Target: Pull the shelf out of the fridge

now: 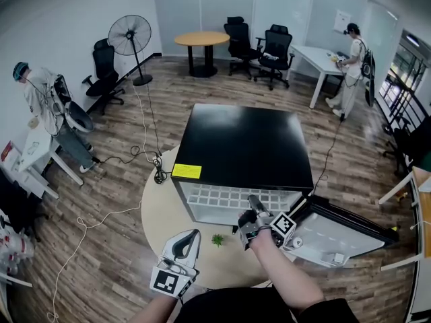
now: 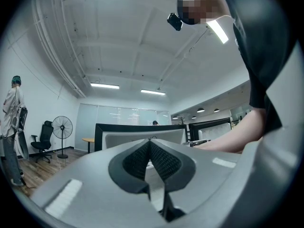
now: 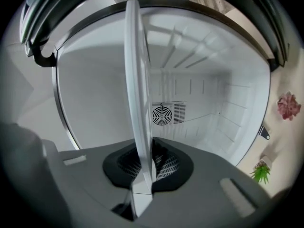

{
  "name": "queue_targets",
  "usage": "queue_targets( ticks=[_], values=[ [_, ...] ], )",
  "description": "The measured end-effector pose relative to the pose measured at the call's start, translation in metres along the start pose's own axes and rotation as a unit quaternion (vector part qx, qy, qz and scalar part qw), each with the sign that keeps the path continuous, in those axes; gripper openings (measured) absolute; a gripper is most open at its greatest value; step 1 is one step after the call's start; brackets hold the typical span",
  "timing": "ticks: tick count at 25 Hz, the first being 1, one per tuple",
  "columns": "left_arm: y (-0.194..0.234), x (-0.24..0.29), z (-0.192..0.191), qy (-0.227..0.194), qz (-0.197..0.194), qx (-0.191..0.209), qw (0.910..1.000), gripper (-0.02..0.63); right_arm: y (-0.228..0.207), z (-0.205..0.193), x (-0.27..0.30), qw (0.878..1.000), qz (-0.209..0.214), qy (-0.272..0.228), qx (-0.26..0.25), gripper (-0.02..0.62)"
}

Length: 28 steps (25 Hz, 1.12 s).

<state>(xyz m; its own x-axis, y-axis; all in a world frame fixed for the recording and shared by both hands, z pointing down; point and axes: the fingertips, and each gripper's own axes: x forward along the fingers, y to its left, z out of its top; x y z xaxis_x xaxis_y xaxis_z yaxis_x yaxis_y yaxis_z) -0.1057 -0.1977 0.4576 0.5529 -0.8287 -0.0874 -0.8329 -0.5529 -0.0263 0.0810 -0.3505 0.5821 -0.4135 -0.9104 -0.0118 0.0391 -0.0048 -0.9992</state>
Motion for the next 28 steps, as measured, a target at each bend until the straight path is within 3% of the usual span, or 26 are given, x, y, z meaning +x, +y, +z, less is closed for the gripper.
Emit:
queue_targets(
  ticks=[20, 25, 28],
  values=[
    [-0.010, 0.001, -0.001, 0.016, -0.009, -0.018, 0.9997, -0.002, 0.003, -0.014, -0.025, 1.000, -0.009, 0.006, -0.001, 0.035],
    [-0.011, -0.002, 0.001, -0.002, -0.018, 0.002, 0.9998, -0.002, 0.002, -0.019, -0.035, 1.000, -0.014, 0.009, -0.002, 0.035],
    [-0.012, -0.005, -0.001, 0.009, -0.019, -0.012, 0.9997, -0.002, 0.003, -0.024, -0.040, 1.000, -0.013, 0.010, -0.003, 0.035]
  ],
)
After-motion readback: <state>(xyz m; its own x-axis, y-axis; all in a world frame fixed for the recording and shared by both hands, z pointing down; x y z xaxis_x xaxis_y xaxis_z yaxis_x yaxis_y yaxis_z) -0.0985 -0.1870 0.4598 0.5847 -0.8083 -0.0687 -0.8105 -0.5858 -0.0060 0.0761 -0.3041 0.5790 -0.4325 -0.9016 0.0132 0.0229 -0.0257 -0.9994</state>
